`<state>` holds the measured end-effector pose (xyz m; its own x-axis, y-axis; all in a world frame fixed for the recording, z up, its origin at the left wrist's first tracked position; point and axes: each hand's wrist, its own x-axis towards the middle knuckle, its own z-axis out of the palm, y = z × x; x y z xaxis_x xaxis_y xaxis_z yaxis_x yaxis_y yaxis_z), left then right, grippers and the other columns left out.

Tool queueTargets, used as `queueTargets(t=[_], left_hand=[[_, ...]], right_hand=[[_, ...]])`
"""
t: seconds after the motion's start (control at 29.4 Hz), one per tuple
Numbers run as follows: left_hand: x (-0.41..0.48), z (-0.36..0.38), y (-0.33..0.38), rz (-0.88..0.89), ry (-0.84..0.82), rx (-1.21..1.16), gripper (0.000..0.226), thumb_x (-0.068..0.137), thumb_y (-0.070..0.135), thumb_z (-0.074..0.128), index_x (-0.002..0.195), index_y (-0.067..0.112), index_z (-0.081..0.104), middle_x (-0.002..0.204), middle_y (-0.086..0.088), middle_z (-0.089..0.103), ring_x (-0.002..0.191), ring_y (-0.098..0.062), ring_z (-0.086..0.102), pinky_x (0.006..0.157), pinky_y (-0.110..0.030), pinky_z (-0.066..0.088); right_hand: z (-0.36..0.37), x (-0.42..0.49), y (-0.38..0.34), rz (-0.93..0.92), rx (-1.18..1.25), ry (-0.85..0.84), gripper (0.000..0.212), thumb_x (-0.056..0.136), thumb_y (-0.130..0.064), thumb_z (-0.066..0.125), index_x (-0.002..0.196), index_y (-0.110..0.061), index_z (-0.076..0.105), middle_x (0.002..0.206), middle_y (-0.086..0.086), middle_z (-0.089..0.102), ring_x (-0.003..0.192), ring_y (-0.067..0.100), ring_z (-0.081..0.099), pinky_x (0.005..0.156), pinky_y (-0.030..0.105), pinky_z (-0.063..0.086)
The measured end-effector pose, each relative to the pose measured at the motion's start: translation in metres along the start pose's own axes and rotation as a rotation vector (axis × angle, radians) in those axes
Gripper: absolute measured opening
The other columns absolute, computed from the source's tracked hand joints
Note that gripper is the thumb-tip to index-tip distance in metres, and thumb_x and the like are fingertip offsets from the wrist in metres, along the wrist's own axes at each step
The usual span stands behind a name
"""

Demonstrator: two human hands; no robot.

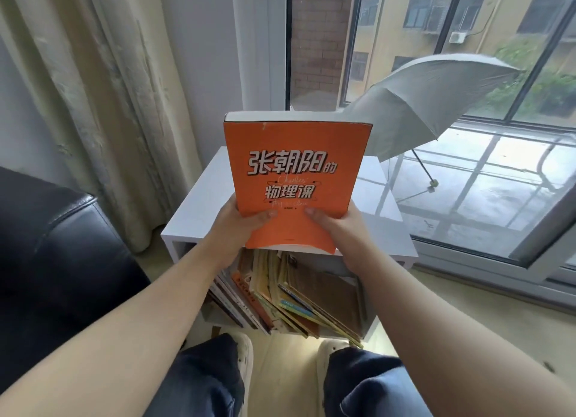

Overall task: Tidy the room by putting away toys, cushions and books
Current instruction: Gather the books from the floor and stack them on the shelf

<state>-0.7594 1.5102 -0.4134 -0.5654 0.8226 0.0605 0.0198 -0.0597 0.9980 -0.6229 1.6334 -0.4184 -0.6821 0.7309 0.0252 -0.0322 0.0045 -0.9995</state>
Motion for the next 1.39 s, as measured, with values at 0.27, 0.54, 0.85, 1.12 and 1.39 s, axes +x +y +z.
queueTargets(t=[0.27,0.54,0.85,1.12,1.39], left_hand=[[-0.069,-0.002,0.015,-0.242,-0.049,0.406,0.076,0.025,0.063,0.085,0.087,0.029,0.055,0.118,-0.011,0.063,0.126,-0.034,0.047,0.095,-0.027,0.043],[-0.111,-0.006,-0.062,-0.197,-0.048,0.227,0.036,0.055,0.022,0.088,0.082,0.028,0.065,0.070,0.006,0.067,0.077,-0.007,0.064,0.060,-0.009,0.050],[-0.077,0.002,-0.098,-0.549,-0.132,0.225,0.063,0.052,0.038,0.082,0.108,0.019,0.061,0.099,-0.012,0.073,0.092,-0.033,0.070,0.082,-0.059,0.052],[-0.032,0.029,-0.098,-0.557,0.151,0.149,0.016,0.083,0.024,0.067,0.093,0.012,0.062,0.085,-0.011,0.071,0.070,-0.025,0.066,0.053,-0.026,0.048],[-0.010,0.060,-0.109,-0.482,0.466,-0.147,0.010,0.085,0.025,0.066,0.084,0.018,0.058,0.082,-0.006,0.065,0.071,-0.022,0.063,0.048,-0.026,0.053]], right_hand=[[-0.009,-0.052,0.016,-0.060,-0.342,-0.069,0.032,0.085,-0.004,0.066,0.089,-0.032,0.052,0.079,-0.024,0.053,0.072,-0.009,0.053,0.062,0.000,0.042],[-0.033,-0.099,0.059,0.052,-0.747,-0.214,0.038,0.076,-0.025,0.075,0.110,-0.019,0.059,0.093,-0.014,0.062,0.082,0.001,0.059,0.064,0.009,0.046],[-0.057,-0.069,0.138,0.543,-0.710,-0.338,0.064,0.068,-0.031,0.079,0.124,-0.023,0.050,0.113,-0.004,0.063,0.100,0.014,0.060,0.082,0.027,0.050],[-0.051,-0.019,0.153,0.626,-0.674,0.108,0.050,0.088,-0.019,0.051,0.137,-0.012,0.045,0.131,0.015,0.055,0.119,0.032,0.053,0.095,0.032,0.043],[-0.060,-0.022,0.163,0.742,-0.601,0.323,0.042,0.079,-0.009,0.049,0.120,-0.004,0.054,0.109,0.019,0.063,0.099,0.036,0.060,0.079,0.036,0.049]])
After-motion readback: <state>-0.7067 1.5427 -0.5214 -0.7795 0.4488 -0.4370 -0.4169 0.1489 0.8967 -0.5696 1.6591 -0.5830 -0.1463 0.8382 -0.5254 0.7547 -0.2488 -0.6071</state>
